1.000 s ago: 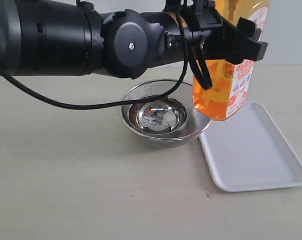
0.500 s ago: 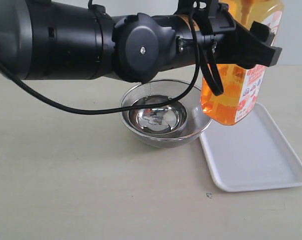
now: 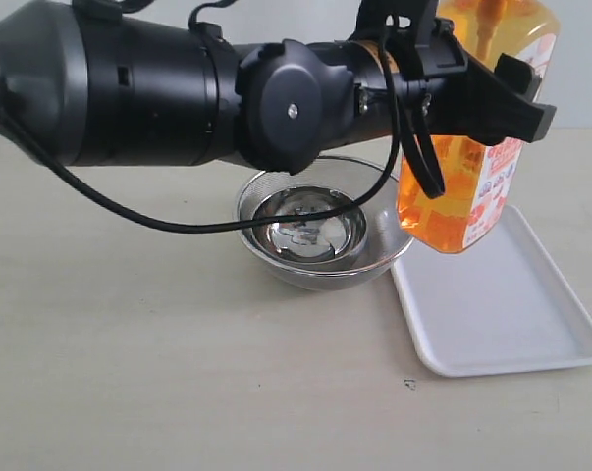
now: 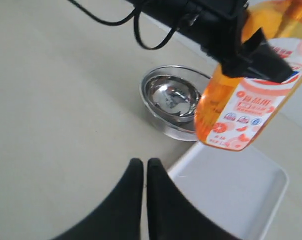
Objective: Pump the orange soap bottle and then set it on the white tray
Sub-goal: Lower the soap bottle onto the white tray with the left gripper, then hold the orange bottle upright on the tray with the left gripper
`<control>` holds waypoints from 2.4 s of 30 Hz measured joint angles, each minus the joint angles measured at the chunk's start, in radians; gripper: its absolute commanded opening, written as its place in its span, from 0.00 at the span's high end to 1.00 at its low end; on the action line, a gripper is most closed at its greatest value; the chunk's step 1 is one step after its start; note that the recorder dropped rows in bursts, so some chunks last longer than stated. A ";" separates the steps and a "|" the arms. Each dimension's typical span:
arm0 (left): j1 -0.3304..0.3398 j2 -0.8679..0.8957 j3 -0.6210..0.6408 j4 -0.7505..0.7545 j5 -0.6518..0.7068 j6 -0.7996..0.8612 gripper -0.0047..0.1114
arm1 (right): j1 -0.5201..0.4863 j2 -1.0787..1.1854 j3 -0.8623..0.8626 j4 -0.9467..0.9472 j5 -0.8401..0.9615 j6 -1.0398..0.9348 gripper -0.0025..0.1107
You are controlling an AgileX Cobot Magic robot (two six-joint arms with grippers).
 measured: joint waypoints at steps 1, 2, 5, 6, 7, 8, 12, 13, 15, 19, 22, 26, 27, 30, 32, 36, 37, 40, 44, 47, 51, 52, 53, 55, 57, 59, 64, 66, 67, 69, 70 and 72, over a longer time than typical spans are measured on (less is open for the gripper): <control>-0.003 0.008 -0.007 0.000 0.000 0.000 0.92 | 0.000 0.000 -0.008 -0.023 -0.004 0.013 0.98; -0.010 0.021 -0.013 0.000 0.000 0.000 0.92 | 0.000 0.000 -0.014 -0.046 -0.009 0.029 0.98; -0.025 0.048 -0.042 0.000 -0.001 0.000 0.92 | 0.000 0.000 -0.017 -0.139 -0.011 0.101 0.98; -0.029 0.057 -0.053 0.000 -0.001 0.000 0.92 | 0.000 0.000 -0.017 -0.170 -0.011 0.123 0.98; -0.032 0.065 -0.062 0.000 -0.001 0.000 0.92 | 0.000 -0.002 -0.017 -0.208 -0.011 0.149 0.98; -0.033 0.071 -0.073 0.000 -0.001 0.000 0.92 | 0.000 -0.007 -0.017 -0.242 -0.011 0.171 0.98; -0.036 0.096 -0.115 0.000 0.001 -0.002 0.92 | 0.000 -0.039 -0.017 -0.327 -0.008 0.230 0.98; -0.036 0.104 -0.126 0.000 0.004 -0.002 0.92 | 0.000 -0.051 -0.017 -0.339 -0.007 0.244 0.98; -0.036 0.114 -0.140 0.000 0.008 -0.002 0.92 | 0.000 -0.072 -0.017 -0.370 -0.004 0.282 0.98; -0.036 0.140 -0.165 0.013 0.015 -0.002 0.92 | 0.000 -0.113 -0.017 -0.451 0.010 0.363 0.98; -0.036 0.172 -0.185 0.021 0.023 -0.002 0.92 | 0.000 -0.135 -0.017 -0.500 0.037 0.413 0.98; -0.036 0.209 -0.204 0.022 0.042 -0.002 0.92 | 0.000 -0.155 -0.017 -0.531 0.045 0.439 0.98; -0.036 0.219 -0.216 0.022 0.045 -0.002 0.92 | 0.000 -0.157 -0.017 -0.540 0.048 0.444 0.98; -0.036 0.247 -0.246 0.022 0.046 -0.002 0.92 | 0.000 -0.161 -0.017 -0.553 0.074 0.456 0.98; -0.036 0.262 -0.261 0.027 0.046 -0.002 0.92 | 0.000 -0.161 -0.017 -0.557 0.097 0.458 0.98; -0.036 0.290 -0.299 0.033 0.046 -0.002 0.92 | 0.000 -0.161 -0.017 -0.560 0.125 0.460 0.98; -0.036 0.296 -0.306 0.033 0.046 -0.002 0.92 | 0.000 -0.161 -0.017 -0.563 0.128 0.460 0.98; -0.036 0.312 -0.325 0.033 0.037 -0.002 0.92 | 0.000 -0.163 -0.017 -0.563 0.132 0.460 0.98; -0.036 0.348 -0.337 0.035 0.006 0.000 0.92 | 0.000 -0.163 -0.017 -0.567 0.140 0.460 0.98; -0.036 0.380 -0.337 0.035 -0.001 0.005 0.92 | 0.000 -0.163 -0.017 -0.577 0.151 0.462 0.98; -0.036 0.417 -0.337 0.035 -0.009 0.055 0.92 | 0.000 -0.163 -0.017 -0.581 0.166 0.462 0.98; -0.036 0.421 -0.337 0.035 -0.015 0.068 0.92 | 0.000 -0.163 -0.017 -0.581 0.170 0.464 0.98; -0.036 0.424 -0.337 0.035 -0.017 0.077 0.92 | 0.000 -0.163 -0.017 -0.581 0.178 0.464 0.98; -0.036 0.427 -0.337 0.035 -0.025 0.084 0.92 | 0.000 -0.163 -0.017 -0.583 0.192 0.462 0.98; -0.036 0.427 -0.337 0.033 -0.039 0.086 0.92 | 0.000 -0.163 -0.017 -0.583 0.204 0.456 0.98; -0.036 0.428 -0.337 0.033 -0.053 0.090 0.92 | 0.000 -0.163 -0.017 -0.584 0.210 0.455 0.98; -0.034 0.431 -0.337 0.014 -0.056 0.092 0.92 | 0.000 -0.163 -0.017 -0.584 0.210 0.450 0.98; -0.034 0.433 -0.337 0.010 -0.056 0.092 0.92 | 0.000 -0.163 -0.017 -0.584 0.210 0.440 0.98; -0.034 0.433 -0.337 0.010 -0.056 0.092 0.92 | 0.000 -0.163 -0.017 -0.584 0.210 0.436 0.98; -0.034 0.433 -0.337 0.010 -0.056 0.092 0.92 | 0.000 -0.163 -0.017 -0.584 0.210 0.429 0.98; -0.034 0.433 -0.337 0.008 -0.056 0.092 0.92 | 0.000 -0.163 -0.017 -0.584 0.210 0.426 0.98; -0.034 0.433 -0.337 0.008 -0.056 0.092 0.92 | 0.000 -0.163 -0.017 -0.584 0.210 0.416 0.98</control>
